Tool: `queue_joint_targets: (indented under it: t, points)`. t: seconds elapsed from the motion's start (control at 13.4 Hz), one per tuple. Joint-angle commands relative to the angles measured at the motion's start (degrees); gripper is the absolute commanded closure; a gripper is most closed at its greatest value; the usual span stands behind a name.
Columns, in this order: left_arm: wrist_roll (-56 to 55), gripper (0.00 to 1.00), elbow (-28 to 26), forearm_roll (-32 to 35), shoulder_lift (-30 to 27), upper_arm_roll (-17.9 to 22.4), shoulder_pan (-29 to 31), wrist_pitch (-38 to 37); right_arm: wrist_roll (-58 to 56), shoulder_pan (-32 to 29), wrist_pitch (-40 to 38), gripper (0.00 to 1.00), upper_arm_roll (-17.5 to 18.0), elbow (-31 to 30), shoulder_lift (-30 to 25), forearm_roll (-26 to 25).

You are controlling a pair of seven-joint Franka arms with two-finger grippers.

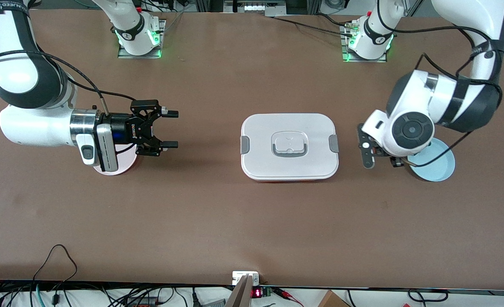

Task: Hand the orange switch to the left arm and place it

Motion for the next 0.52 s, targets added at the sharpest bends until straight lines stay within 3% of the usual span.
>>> queue_joint_targets:
  t: [0.0, 0.15, 0.3, 0.45]
  points:
    - [10.9, 0.82, -0.9, 4.4, 2.2, -0.3, 4.5, 4.7, 13.8, -0.7, 2.0, 0.0, 0.3, -1.0, -0.5, -7.7]
    - [14.5, 0.82, -2.5, 5.9, 2.6, -0.3, 9.2, 7.6, 23.9, -1.0, 4.1, 0.0, 0.4, 0.7, 1.5, -17.1]
    - [15.9, 0.82, -5.6, 8.1, 3.7, -0.4, 13.9, 13.2, 31.7, -0.3, 7.2, 0.0, 0.4, 0.2, 1.2, -22.9]
    - [16.7, 0.83, -10.5, 11.5, 3.7, -0.4, 17.4, 21.4, 40.3, -1.0, 6.4, 0.0, 0.4, 0.2, 1.1, -37.0]
